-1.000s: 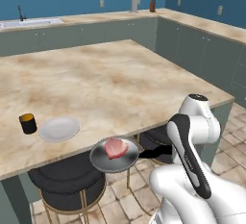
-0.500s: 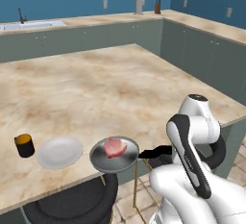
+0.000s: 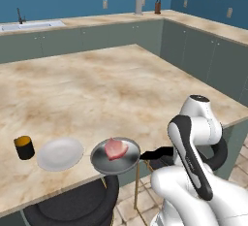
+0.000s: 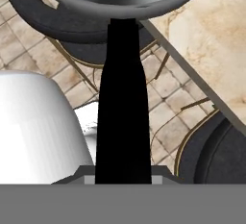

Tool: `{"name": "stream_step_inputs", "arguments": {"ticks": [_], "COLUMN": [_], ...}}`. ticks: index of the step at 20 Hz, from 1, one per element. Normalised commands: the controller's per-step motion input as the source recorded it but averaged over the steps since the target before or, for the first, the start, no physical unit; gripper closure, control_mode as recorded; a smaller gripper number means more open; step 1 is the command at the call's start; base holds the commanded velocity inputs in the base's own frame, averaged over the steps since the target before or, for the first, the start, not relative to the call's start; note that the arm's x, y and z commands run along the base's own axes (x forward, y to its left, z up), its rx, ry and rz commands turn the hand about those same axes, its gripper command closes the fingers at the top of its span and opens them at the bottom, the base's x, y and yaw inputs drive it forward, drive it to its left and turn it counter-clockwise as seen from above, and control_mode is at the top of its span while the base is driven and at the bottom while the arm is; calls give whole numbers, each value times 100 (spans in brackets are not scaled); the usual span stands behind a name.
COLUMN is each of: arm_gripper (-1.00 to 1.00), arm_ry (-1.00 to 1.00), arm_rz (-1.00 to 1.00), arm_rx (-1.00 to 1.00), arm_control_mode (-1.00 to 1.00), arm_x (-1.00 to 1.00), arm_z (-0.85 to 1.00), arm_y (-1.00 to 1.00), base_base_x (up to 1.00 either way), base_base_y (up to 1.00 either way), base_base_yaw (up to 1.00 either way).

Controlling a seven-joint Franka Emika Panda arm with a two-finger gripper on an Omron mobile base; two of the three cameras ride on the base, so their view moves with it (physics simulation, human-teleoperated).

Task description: Pick up the pan with the steak in it and place it on the dining table. Then place the steak on the plate.

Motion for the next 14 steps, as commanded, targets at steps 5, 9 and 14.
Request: {"name": "stream_step_inputs", "arguments": {"ticks": [5, 9, 14], "arm_gripper": [100, 100, 100], "arm_ry": [0, 0, 0], "arm_rz": [0, -1, -3], "arm_rx": [1, 3, 1], "arm_control_mode": [-100, -100, -100], "arm_x": [53, 78, 69], "arm_z": [0, 0, 0], "arm_y": [-12, -20, -9], "base_base_x": [1, 0, 0], "base_base_y": [0, 0, 0], "base_base_yaw": [0, 0, 0]}}
